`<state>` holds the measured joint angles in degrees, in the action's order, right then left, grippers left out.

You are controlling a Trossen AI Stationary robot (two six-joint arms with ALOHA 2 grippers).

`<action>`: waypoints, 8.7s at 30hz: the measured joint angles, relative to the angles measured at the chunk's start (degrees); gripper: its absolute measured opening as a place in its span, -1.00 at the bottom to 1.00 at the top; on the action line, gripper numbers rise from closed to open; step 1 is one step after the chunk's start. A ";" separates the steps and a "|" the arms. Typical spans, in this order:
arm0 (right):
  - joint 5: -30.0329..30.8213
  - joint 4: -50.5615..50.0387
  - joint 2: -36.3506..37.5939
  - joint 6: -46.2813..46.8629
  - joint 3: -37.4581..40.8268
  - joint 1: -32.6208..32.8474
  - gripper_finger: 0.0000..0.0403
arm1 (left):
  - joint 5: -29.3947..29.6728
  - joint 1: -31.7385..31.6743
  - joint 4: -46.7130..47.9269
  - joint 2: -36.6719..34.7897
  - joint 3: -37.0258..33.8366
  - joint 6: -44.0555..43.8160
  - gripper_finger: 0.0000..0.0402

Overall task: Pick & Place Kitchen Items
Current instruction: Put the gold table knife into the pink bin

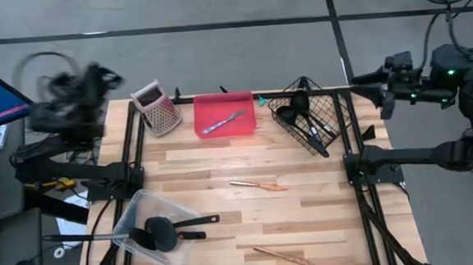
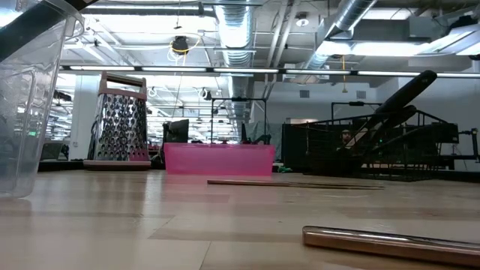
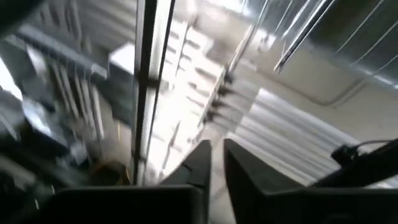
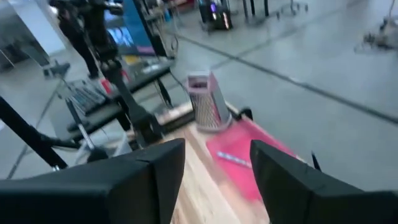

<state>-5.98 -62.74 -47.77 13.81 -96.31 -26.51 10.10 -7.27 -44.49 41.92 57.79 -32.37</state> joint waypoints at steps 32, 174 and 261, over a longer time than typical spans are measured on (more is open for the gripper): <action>-11.92 -23.95 5.44 29.63 12.96 0.64 -0.41 | -6.98 16.95 62.38 1.15 0.47 -15.19 -0.99; -7.65 37.41 -0.82 6.22 22.66 23.22 -0.41 | -17.41 -1.18 8.09 69.19 -21.24 27.64 -1.00; 5.96 13.28 -52.44 -17.04 22.69 23.88 0.16 | -17.45 -1.18 7.60 69.21 -21.32 27.42 -1.00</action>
<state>-0.01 -49.46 -100.21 -3.23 -73.63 -2.63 -7.35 -8.45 -36.88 111.13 36.47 -4.95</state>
